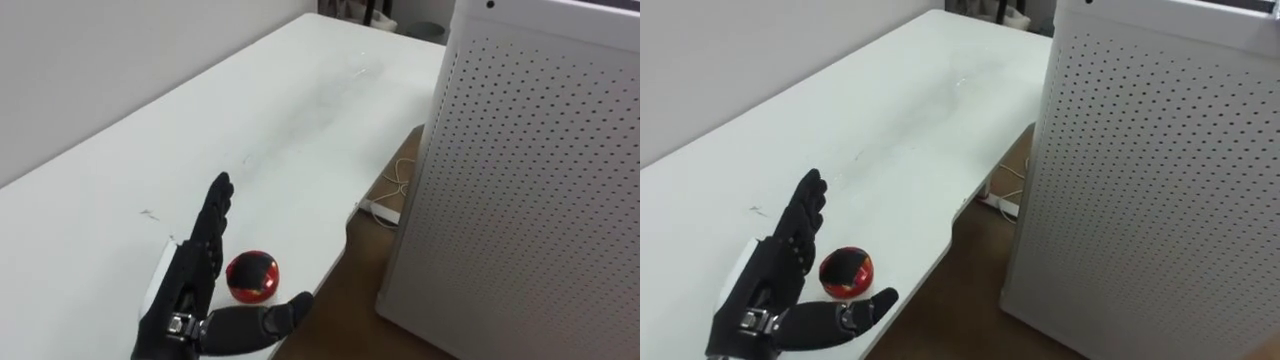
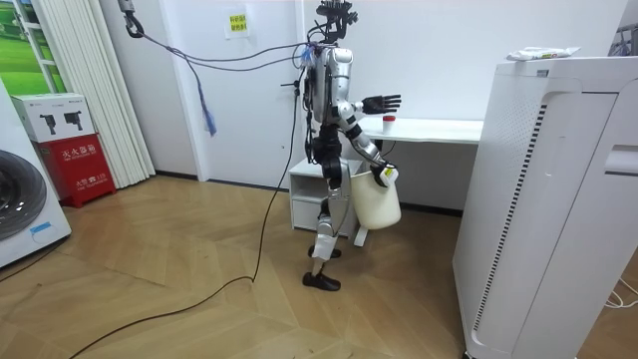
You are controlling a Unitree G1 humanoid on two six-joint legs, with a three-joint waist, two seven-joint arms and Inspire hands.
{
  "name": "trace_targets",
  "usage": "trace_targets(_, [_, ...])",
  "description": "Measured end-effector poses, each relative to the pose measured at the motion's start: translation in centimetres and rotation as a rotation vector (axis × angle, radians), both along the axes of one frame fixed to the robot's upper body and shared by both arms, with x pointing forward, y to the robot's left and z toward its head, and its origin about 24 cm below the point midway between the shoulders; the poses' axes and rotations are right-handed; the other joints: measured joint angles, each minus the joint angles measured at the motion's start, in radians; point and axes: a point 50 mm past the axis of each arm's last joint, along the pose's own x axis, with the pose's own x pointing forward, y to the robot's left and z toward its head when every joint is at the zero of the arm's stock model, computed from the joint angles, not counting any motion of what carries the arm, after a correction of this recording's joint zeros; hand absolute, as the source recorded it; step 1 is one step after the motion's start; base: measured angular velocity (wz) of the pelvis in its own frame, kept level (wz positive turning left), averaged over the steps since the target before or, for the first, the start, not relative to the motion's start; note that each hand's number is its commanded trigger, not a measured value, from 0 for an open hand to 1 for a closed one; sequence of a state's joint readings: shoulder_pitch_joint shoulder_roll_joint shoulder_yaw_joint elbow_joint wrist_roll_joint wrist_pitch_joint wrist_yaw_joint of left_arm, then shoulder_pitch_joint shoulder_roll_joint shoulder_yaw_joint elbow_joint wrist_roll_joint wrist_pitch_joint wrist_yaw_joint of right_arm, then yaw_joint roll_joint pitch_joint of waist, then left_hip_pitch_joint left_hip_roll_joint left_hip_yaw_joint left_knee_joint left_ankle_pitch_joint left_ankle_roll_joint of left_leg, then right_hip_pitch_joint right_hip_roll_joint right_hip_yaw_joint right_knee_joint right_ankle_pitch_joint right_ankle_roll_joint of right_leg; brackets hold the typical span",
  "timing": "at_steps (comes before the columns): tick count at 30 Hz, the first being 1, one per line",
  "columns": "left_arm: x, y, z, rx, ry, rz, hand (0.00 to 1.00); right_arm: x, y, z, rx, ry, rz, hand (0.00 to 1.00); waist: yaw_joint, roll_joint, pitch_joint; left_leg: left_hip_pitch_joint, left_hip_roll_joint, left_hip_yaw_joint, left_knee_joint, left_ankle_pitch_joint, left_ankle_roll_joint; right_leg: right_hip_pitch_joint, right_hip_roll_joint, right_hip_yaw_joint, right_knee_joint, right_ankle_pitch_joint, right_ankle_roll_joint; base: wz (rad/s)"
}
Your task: Pick garbage
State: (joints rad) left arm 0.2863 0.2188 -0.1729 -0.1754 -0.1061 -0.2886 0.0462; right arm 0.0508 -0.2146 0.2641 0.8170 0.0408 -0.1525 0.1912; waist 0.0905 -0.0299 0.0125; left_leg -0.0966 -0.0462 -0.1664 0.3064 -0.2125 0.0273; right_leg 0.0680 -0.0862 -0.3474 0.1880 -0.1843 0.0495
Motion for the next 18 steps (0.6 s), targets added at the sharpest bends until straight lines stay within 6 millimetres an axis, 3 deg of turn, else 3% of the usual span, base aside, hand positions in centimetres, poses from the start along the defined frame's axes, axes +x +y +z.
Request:
trace_targets(7, [-0.4,0.0,-0.7,0.005,0.036,-0.012,0.0,-0.4,-0.2,-0.1,-0.008,0.01,-0.007,1.0,0.0,0.01,-0.0084,0.005,-0.001,0.003,0.006,0.002,0.0,0.001,0.0,0.016,0.001,0.0,0.0,-0.02])
trace_targets(18, [-0.5,0.2,-1.6,0.01,0.072,-0.006,0.0,-0.5,-0.3,-0.2,-0.016,0.008,-0.015,1.0,0.0,0.009,-0.0055,0.005,0.0,0.014,0.001,0.003,0.0,0.003,0.0,0.022,0.001,0.0,0.0,-0.01])
